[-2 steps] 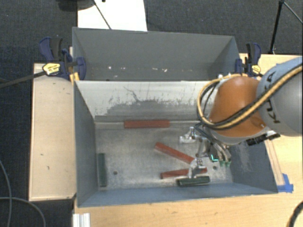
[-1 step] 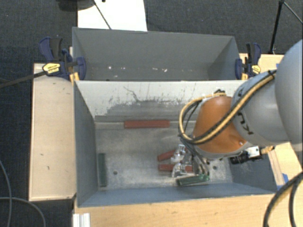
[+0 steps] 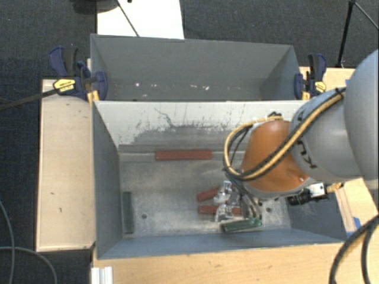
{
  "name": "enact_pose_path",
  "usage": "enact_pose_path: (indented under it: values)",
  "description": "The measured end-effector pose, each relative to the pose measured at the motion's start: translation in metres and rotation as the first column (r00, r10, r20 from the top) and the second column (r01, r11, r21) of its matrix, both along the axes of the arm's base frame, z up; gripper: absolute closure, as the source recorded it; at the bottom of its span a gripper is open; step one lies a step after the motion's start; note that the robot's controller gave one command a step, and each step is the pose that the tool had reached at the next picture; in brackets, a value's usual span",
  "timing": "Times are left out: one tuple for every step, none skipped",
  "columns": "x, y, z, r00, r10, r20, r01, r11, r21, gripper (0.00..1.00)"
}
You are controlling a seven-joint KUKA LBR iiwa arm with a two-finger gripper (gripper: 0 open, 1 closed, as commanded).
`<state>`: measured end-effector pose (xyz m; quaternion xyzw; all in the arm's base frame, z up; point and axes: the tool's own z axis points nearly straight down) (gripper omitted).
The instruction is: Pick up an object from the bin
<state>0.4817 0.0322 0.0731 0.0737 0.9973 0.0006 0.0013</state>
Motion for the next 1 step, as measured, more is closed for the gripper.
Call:
enact_pose_path:
  values:
    - [0.0235, -0.0105, 0.2082, 0.999, 0.040, -0.001, -0.040, 0.999, -0.001, 1.00]
